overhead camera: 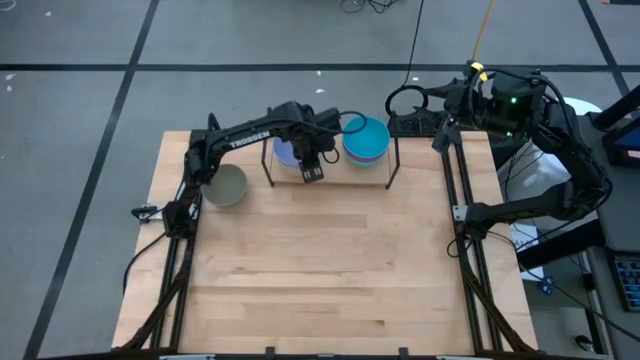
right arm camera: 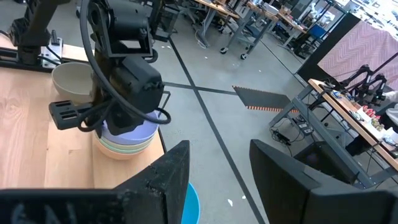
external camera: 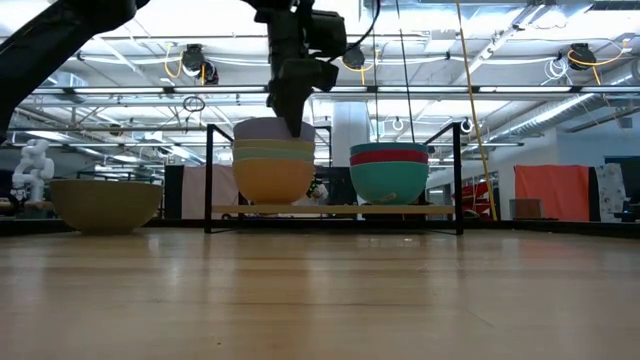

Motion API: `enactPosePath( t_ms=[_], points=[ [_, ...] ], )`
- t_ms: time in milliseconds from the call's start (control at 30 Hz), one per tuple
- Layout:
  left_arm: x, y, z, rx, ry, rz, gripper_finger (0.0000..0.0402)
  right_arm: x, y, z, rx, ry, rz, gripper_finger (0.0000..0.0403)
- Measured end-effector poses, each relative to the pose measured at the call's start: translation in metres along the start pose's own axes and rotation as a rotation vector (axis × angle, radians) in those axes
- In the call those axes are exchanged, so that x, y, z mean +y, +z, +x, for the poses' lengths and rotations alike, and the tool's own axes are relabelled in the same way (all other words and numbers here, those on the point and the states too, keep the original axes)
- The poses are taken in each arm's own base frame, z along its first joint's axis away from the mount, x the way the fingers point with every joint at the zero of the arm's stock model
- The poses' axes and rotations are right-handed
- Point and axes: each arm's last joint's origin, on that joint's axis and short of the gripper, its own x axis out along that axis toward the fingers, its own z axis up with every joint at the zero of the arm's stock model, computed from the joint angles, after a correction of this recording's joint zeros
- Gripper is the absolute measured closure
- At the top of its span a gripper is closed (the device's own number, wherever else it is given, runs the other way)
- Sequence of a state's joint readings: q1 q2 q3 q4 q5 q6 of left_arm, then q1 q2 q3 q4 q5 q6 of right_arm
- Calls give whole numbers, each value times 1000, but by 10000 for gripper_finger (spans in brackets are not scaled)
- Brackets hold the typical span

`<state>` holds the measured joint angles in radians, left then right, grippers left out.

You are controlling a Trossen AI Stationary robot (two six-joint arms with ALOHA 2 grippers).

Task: Place and stack bowls onto a shelf
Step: Stack the purple bowl on top of the brown bowl on the shelf

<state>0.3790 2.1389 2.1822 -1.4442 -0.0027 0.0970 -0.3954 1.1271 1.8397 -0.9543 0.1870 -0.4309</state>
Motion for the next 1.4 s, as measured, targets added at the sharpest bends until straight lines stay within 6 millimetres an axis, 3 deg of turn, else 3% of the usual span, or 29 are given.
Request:
enactPosePath(
  t_ms=[300, 600, 700, 900, 1033, 1400],
  points=[
    [0, -3, -20, -3, 5, -2, 263, 0, 0, 0, 0, 0, 0, 241],
    [1, -2, -43, -72, 58, -40, 262, 0, 0, 0, 0, 0, 0, 241],
    [1, -2, -42, -63, 60, -41, 285, 0, 0, 0, 0, 0, 0, 241],
    [1, -2, -42, -65, 60, -53, 390, 0, 0, 0, 0, 0, 0, 241],
    [1, -2, -42, -63, 90, -73, 397, 0, 0, 0, 0, 0, 0, 241],
    [-7, -4, -14, 27, 88, -55, 399, 0, 0, 0, 0, 0, 0, 241]
  ],
)
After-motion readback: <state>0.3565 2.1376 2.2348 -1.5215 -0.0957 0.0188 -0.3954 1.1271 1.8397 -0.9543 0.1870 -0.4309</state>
